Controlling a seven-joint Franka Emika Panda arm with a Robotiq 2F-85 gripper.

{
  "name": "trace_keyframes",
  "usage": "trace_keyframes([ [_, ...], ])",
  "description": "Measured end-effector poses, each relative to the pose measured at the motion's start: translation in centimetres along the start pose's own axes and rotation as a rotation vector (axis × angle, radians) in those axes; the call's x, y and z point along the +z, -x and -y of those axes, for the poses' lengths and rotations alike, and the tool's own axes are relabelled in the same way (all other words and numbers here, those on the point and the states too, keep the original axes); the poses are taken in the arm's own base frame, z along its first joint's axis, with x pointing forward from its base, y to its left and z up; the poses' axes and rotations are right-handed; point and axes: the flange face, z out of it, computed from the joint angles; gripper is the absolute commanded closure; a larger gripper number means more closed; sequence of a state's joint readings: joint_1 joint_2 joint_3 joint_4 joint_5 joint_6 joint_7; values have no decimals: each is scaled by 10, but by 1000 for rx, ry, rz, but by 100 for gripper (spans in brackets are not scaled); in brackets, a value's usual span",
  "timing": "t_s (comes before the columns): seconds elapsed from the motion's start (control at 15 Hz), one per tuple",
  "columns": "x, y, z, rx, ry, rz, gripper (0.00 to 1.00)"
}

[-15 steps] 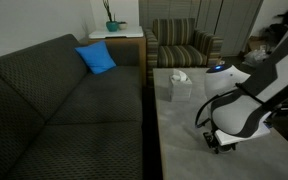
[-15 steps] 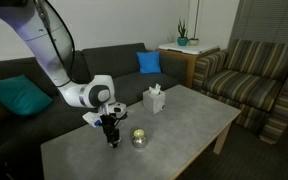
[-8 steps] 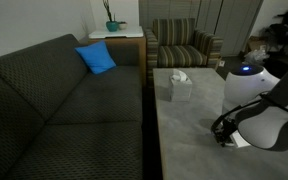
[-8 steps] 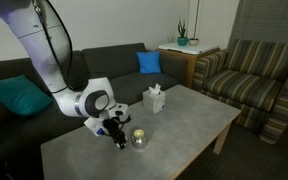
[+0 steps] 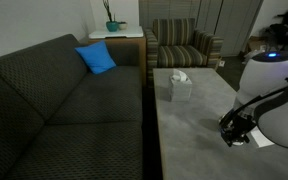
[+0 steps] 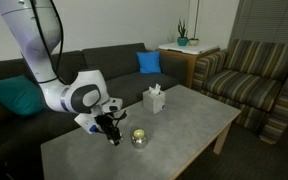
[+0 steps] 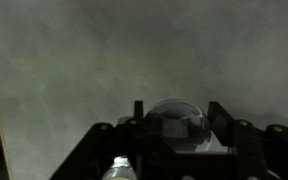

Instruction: Put the silver lid on top of the silver candle container

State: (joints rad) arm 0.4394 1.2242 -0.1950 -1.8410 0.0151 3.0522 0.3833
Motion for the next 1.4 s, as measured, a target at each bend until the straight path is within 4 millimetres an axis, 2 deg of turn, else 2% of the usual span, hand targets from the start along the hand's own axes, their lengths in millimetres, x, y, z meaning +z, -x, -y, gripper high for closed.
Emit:
trace_keyframes([
  [0.33,-29,-1,-31,144,7,15,59],
  [0.67,-57,-25,-68,249,-5,11,59],
  [0.73,-61,-29,-72,257,-9,5,34],
  [1.0,-62,-30,-72,257,-10,2,34],
  [1.07,-62,-30,-71,257,-10,3,59],
  [1.4,-61,-32,-69,235,-12,10,59],
])
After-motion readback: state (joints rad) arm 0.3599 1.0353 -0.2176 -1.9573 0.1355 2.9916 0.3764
